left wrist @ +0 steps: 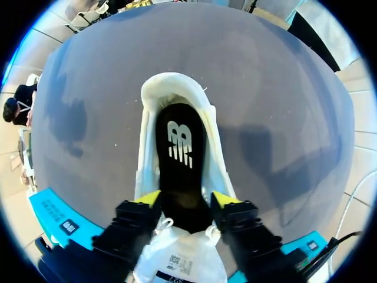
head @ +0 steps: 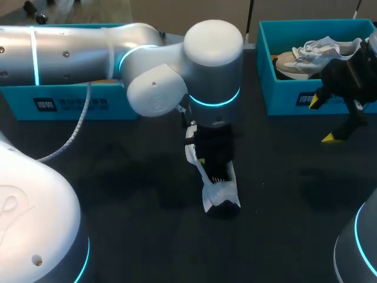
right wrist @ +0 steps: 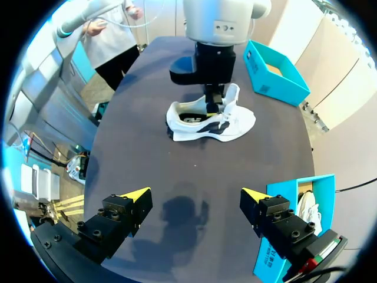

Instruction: Take the shoe out of the shoebox, open the shoe tongue, remove and reinsert the insole, then place the shoe into the shoebox

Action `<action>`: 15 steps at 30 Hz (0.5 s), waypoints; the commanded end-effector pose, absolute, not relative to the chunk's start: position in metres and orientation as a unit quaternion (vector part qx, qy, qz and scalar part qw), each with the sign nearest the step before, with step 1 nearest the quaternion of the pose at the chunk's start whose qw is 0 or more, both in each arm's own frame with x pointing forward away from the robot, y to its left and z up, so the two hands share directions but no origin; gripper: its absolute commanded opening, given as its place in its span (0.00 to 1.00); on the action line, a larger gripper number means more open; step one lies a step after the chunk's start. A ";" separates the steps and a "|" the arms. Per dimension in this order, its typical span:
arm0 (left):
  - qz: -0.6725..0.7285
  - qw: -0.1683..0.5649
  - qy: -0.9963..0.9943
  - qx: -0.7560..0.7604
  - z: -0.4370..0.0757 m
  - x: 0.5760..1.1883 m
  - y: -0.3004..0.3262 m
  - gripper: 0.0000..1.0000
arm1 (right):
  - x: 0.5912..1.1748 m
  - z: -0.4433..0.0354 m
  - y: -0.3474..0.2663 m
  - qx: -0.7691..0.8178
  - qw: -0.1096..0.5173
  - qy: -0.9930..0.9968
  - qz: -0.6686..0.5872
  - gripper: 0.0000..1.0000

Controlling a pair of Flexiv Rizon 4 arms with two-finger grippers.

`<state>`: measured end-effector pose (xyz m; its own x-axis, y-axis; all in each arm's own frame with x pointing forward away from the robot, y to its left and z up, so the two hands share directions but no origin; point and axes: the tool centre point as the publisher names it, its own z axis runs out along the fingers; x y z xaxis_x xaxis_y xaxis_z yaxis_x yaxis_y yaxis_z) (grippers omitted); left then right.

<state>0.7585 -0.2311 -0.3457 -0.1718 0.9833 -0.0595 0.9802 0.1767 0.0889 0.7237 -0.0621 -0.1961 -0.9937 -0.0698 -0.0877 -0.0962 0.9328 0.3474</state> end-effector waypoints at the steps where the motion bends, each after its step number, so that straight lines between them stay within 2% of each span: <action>1: 0.024 0.049 0.766 0.640 -0.344 0.757 -0.235 1.00 | 0.724 -0.197 -0.061 -0.042 0.037 0.983 0.177 1.00; 15: 0.026 0.047 0.764 0.644 -0.331 0.757 -0.226 1.00 | 0.724 -0.197 -0.061 -0.042 0.037 0.983 0.177 1.00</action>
